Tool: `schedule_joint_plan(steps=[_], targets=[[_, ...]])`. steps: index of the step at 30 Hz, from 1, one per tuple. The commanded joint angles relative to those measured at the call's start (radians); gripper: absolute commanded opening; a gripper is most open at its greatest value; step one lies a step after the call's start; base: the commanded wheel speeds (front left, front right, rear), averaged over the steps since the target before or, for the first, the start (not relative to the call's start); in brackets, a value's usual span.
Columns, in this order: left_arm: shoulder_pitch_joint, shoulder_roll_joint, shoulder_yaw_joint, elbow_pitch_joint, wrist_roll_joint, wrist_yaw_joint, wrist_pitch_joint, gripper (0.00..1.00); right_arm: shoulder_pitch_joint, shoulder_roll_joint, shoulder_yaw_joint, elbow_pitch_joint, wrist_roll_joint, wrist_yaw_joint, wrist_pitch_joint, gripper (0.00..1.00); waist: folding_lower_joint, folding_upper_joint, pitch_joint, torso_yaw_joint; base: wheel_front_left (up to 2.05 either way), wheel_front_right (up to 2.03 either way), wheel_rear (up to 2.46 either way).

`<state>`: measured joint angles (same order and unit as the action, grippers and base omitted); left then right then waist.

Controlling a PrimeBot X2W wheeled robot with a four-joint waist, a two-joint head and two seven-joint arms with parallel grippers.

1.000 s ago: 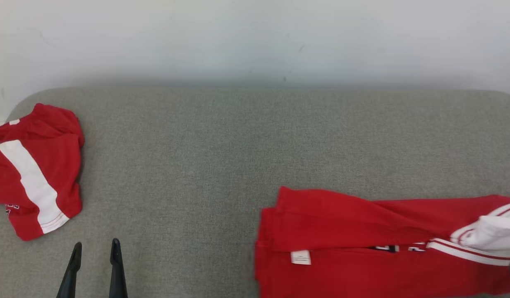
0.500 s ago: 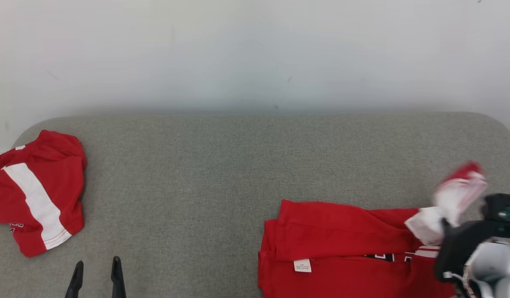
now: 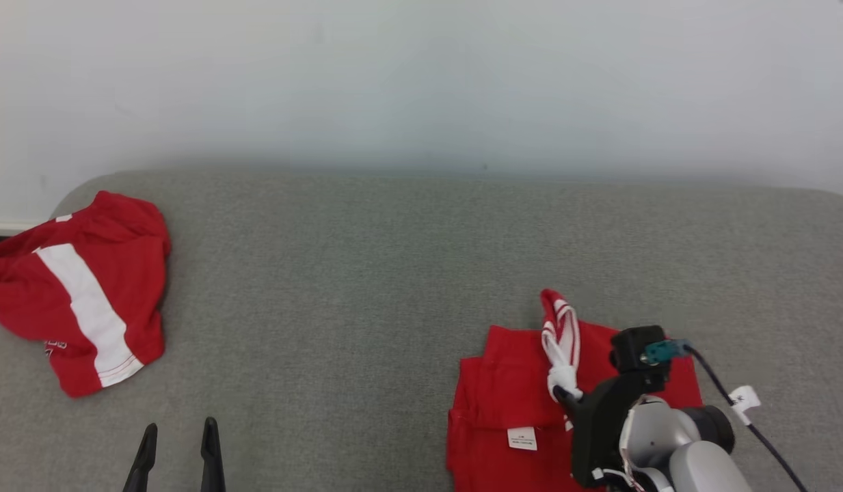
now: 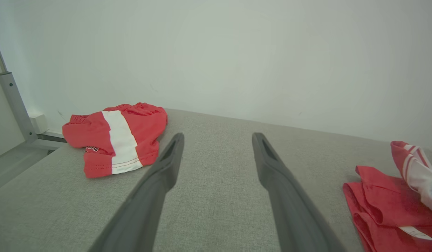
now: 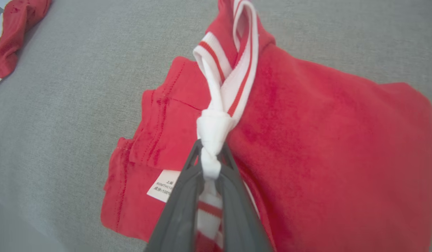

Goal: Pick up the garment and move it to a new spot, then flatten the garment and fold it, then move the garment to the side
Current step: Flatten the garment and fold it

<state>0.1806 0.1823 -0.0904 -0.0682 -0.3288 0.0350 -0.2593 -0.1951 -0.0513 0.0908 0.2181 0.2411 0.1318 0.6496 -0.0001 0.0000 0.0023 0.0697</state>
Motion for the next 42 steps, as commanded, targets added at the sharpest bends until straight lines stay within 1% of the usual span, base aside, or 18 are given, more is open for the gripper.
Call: schedule_joint_plan(steps=[1, 6, 14, 15, 16, 17, 19, 22, 25, 27, 29, 32, 33, 34, 35, 36, 38, 42], targets=[[-0.011, -0.002, -0.002, 0.007, -0.008, -0.002, -0.001, 1.00, -0.015, 0.002, 0.018, 0.014, 0.012, -0.002, -0.012, 0.00, 0.0001, 0.0000, 0.011, 0.026, 0.00, 0.00, 0.00], [-0.023, -0.001, -0.004, 0.021, -0.006, -0.002, -0.002, 1.00, -0.030, 0.002, 0.077, 0.060, 0.026, -0.002, -0.032, 0.00, 0.0001, 0.0000, 0.014, 0.052, 0.00, 0.00, 0.00], [-0.030, -0.002, -0.002, 0.033, -0.010, -0.003, -0.004, 1.00, -0.013, 0.001, 0.126, 0.088, 0.038, -0.002, -0.035, 0.00, 0.0001, 0.0000, 0.015, 0.064, 0.00, 0.00, 0.00], [-0.030, -0.002, -0.001, 0.034, -0.010, -0.002, -0.004, 1.00, -0.014, 0.002, 0.137, 0.085, 0.046, -0.002, -0.039, 0.35, 0.0001, 0.0000, 0.014, 0.064, 0.00, 0.00, 0.00], [-0.029, -0.002, 0.000, 0.035, -0.011, -0.002, -0.004, 1.00, -0.013, 0.003, 0.144, 0.081, 0.060, -0.002, -0.041, 0.75, 0.0001, 0.0000, 0.013, 0.062, 0.00, 0.00, 0.00], [-0.028, -0.003, 0.001, 0.036, -0.011, -0.002, -0.004, 1.00, -0.013, 0.002, 0.148, 0.075, 0.082, -0.002, -0.043, 1.00, 0.0001, 0.0000, 0.012, 0.061, 0.00, 0.00, 0.00], [-0.026, -0.004, 0.003, 0.038, -0.011, -0.002, -0.005, 1.00, -0.015, 0.002, 0.159, 0.055, 0.116, -0.002, -0.037, 1.00, 0.0001, 0.0000, 0.009, 0.057, 0.00, 0.00, 0.00], [-0.022, -0.006, 0.004, 0.040, -0.010, -0.003, -0.006, 1.00, -0.016, 0.001, 0.169, -0.008, 0.169, -0.002, -0.027, 1.00, 0.0001, 0.0000, 0.002, 0.050, 0.00, 0.00, 0.00], [-0.012, -0.007, 0.008, 0.041, -0.007, -0.002, -0.005, 1.00, -0.003, 0.001, 0.140, -0.096, 0.188, -0.002, -0.020, 1.00, 0.0001, 0.0000, -0.006, 0.042, 0.00, 0.00, 0.00], [-0.004, -0.009, 0.012, 0.039, -0.006, -0.001, -0.006, 1.00, 0.012, 0.000, 0.088, -0.156, 0.158, -0.002, -0.027, 1.00, 0.0001, 0.0000, -0.010, 0.037, 0.00, 0.00, 0.00], [0.000, -0.011, 0.016, 0.035, -0.005, -0.002, -0.005, 1.00, 0.027, 0.001, 0.025, -0.205, 0.100, -0.002, -0.039, 1.00, 0.0001, 0.0000, -0.011, 0.033, 0.00, 0.00, 0.00], [-0.001, -0.016, 0.019, 0.030, -0.003, -0.006, -0.006, 1.00, 0.058, 0.002, -0.050, -0.237, 0.008, -0.002, -0.063, 1.00, 0.0001, 0.0000, -0.006, 0.029, 0.00, 0.00, 0.00], [-0.006, -0.020, 0.022, 0.025, -0.001, -0.006, -0.005, 1.00, 0.070, 0.002, -0.057, -0.224, -0.044, -0.002, -0.075, 0.79, 0.0001, 0.0000, 0.005, 0.026, 0.00, 0.00, 0.00], [-0.010, -0.023, 0.023, 0.024, 0.000, -0.007, -0.006, 1.00, 0.066, 0.002, -0.052, -0.210, -0.069, -0.002, -0.083, 0.33, 0.0001, 0.0000, 0.012, 0.025, 0.00, 0.00, 0.00], [-0.014, -0.026, 0.024, 0.023, 0.001, -0.010, -0.006, 1.00, 0.056, 0.002, -0.040, -0.194, -0.086, -0.002, -0.095, 0.07, 0.0001, 0.0000, 0.020, 0.025, 0.00, 0.00, 0.00], [-0.020, -0.029, 0.023, 0.023, 0.004, -0.014, -0.006, 1.00, 0.044, 0.002, -0.028, -0.170, -0.101, -0.002, -0.107, 0.00, 0.0001, 0.0000, 0.026, 0.027, 0.00, 0.00, 0.00], [-0.034, -0.034, 0.020, 0.026, 0.010, -0.020, -0.006, 1.00, 0.019, 0.001, 0.009, -0.112, -0.095, -0.002, -0.118, 0.00, 0.0001, 0.0000, 0.041, 0.035, 0.00, 0.00, 0.00], [-0.052, -0.043, 0.011, 0.038, 0.015, -0.035, -0.006, 1.00, -0.054, 0.001, 0.066, 0.001, -0.109, -0.002, -0.102, 0.00, 0.0001, 0.0000, 0.066, 0.069, 0.00, 0.00, 0.00]])
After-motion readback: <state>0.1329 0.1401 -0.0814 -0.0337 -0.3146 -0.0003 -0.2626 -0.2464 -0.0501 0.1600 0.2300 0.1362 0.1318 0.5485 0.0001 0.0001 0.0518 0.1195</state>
